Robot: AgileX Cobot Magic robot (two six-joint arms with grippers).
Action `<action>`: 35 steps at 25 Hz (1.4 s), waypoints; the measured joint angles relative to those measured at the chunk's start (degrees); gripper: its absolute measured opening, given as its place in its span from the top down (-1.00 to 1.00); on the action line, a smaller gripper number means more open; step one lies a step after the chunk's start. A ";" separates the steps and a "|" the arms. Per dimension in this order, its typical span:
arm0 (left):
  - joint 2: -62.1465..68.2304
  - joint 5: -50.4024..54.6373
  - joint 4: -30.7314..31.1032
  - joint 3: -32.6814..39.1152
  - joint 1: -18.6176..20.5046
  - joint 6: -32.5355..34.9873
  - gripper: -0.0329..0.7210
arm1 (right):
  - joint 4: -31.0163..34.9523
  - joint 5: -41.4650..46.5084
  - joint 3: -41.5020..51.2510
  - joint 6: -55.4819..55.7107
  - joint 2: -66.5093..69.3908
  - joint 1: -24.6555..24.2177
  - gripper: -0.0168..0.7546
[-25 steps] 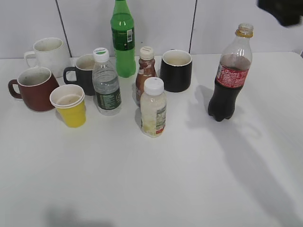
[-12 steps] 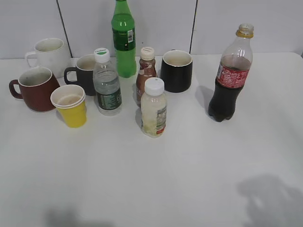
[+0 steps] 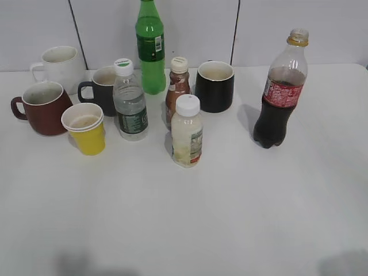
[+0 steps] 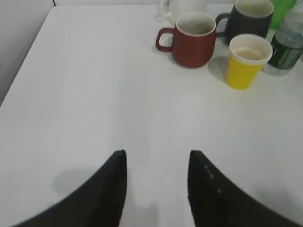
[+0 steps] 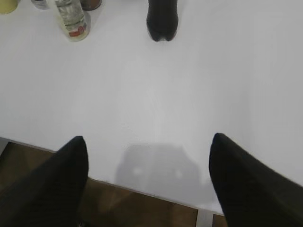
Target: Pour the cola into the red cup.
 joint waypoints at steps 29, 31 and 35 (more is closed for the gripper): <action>-3.92 -2.91 -2.01 1.32 0.93 0.60 0.28 | 1.52 -1.24 0.20 0.22 -6.11 -14.43 -0.58; -3.92 -2.91 -2.01 1.32 0.93 0.60 0.28 | 1.57 -1.24 0.20 0.22 -6.11 -14.43 -0.58; -3.92 -2.91 -1.97 1.32 0.93 0.60 0.28 | 1.57 -1.24 0.20 0.22 -6.11 -14.43 -0.58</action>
